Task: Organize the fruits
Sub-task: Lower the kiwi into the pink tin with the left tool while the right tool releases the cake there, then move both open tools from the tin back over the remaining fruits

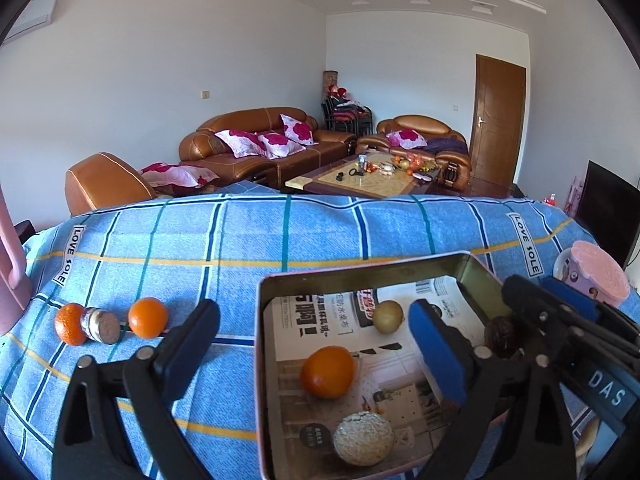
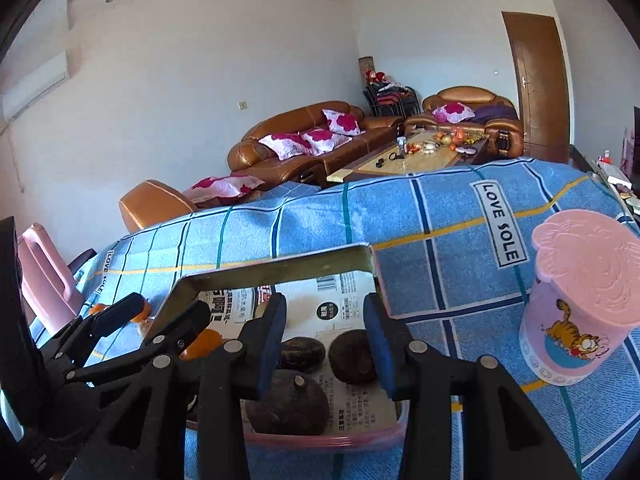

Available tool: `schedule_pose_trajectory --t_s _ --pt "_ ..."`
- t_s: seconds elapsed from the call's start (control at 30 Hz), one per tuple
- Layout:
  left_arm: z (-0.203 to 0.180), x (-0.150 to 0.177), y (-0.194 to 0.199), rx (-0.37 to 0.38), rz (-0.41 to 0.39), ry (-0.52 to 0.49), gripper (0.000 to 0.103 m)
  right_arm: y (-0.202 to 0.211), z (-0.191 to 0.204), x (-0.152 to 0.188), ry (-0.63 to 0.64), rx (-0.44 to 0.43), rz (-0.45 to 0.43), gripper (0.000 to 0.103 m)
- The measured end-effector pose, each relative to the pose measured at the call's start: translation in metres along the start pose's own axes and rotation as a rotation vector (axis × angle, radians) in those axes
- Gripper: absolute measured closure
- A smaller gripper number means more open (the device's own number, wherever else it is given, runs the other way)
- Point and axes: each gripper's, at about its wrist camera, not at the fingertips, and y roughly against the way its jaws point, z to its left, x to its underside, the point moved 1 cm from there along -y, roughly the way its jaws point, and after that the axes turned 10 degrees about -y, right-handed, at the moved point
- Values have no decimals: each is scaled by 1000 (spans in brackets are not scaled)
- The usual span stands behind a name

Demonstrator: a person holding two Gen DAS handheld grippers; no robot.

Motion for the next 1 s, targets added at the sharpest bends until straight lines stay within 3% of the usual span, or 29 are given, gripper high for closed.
schedule_pose_trajectory --t_s 0.1,0.23,0.37,0.5,0.73,1.0 --pt "7 0 2 15 -4 12 0 9 -5 -6 -25 22 -56 33" --pt "8 -2 14 -16 -52 -13 0 24 -11 -11 -52 46 -147 30" --pt "11 0 19 -69 -77 -39 0 35 -14 -10 -58 74 -227 20" --pt "15 5 18 -120 -72 -60 0 36 -6 -6 -7 100 -257 20" --pt "33 12 23 -112 -63 -22 0 41 7 -1 49 153 -275 20" --pt "46 19 29 -106 -47 -24 0 50 7 8 4 197 -268 20"
